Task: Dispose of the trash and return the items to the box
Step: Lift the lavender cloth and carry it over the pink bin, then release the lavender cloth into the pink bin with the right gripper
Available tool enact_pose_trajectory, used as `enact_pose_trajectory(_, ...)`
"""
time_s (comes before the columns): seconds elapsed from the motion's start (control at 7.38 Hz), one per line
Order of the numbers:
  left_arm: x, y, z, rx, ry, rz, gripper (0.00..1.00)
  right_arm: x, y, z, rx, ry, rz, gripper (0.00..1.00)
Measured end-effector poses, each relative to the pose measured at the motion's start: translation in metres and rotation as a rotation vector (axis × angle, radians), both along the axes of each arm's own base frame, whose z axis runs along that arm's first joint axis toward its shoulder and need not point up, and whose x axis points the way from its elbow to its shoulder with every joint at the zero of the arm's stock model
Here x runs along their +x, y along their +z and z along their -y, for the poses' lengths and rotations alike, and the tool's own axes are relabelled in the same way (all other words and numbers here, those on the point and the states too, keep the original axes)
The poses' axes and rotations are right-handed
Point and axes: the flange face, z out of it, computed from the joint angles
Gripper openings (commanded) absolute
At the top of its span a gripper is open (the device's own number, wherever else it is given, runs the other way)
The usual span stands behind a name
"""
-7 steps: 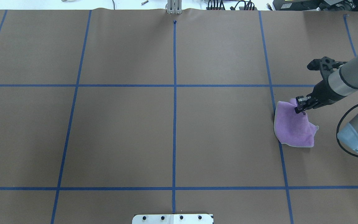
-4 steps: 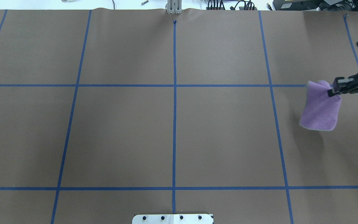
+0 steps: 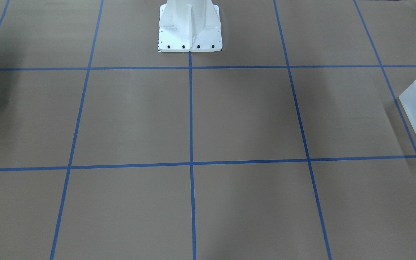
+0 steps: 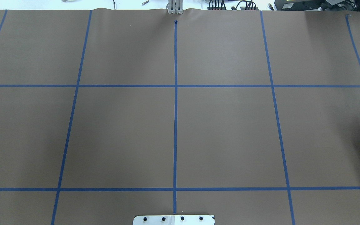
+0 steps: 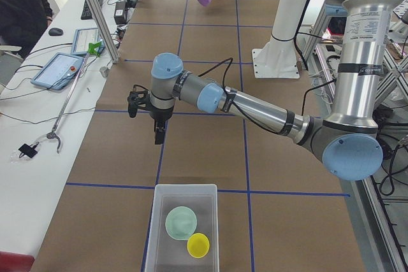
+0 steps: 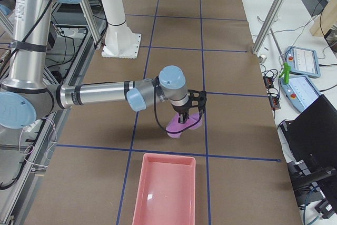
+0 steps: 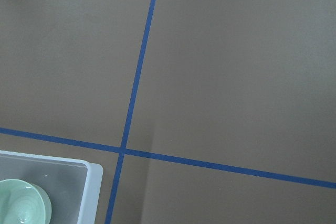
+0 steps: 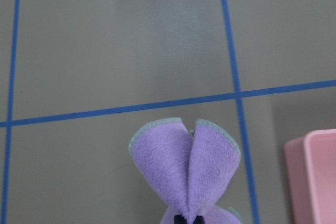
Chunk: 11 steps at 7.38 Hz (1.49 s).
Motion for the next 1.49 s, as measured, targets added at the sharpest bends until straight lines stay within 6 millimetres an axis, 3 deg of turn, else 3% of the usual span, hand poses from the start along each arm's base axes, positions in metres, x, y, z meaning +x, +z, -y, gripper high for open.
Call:
enact_pose_trajectory(0.14, 0.0, 0.0, 0.0, -0.001, 0.0, -0.001, 0.99, 0.038, 0.023, -0.015, 0.002, -0.029, -0.041, 0.0)
enact_pose_trajectory(0.41, 0.001, 0.0, 0.001, -0.002, 0.0, -0.002, 0.99, 0.085, 0.054, -0.04, -0.007, -0.118, -0.112, 0.0)
enact_pose_trajectory(0.54, 0.001, 0.001, 0.001, -0.003, 0.0, -0.002, 0.99, 0.097, 0.071, -0.048, -0.021, -0.154, -0.123, 0.0)
enact_pose_trajectory(0.68, 0.002, 0.002, 0.001, -0.004, 0.002, -0.001, 0.99, 0.105, 0.1, -0.052, -0.037, -0.196, -0.12, 0.0)
enact_pose_trajectory(0.95, 0.009, 0.003, 0.001, -0.002, 0.014, 0.002, 0.99, 0.115, 0.161, -0.037, -0.089, -0.253, -0.093, 0.0)
enact_pose_trajectory(1.36, 0.017, 0.01, 0.002, -0.007, 0.031, 0.006, 0.99, 0.121, 0.221, -0.008, -0.143, -0.271, -0.076, 0.0)
enact_pose_trajectory(1.49, 0.021, 0.011, 0.003, -0.009, 0.038, 0.007, 0.99, 0.12, 0.234, 0.001, -0.141, -0.276, -0.08, 0.99)
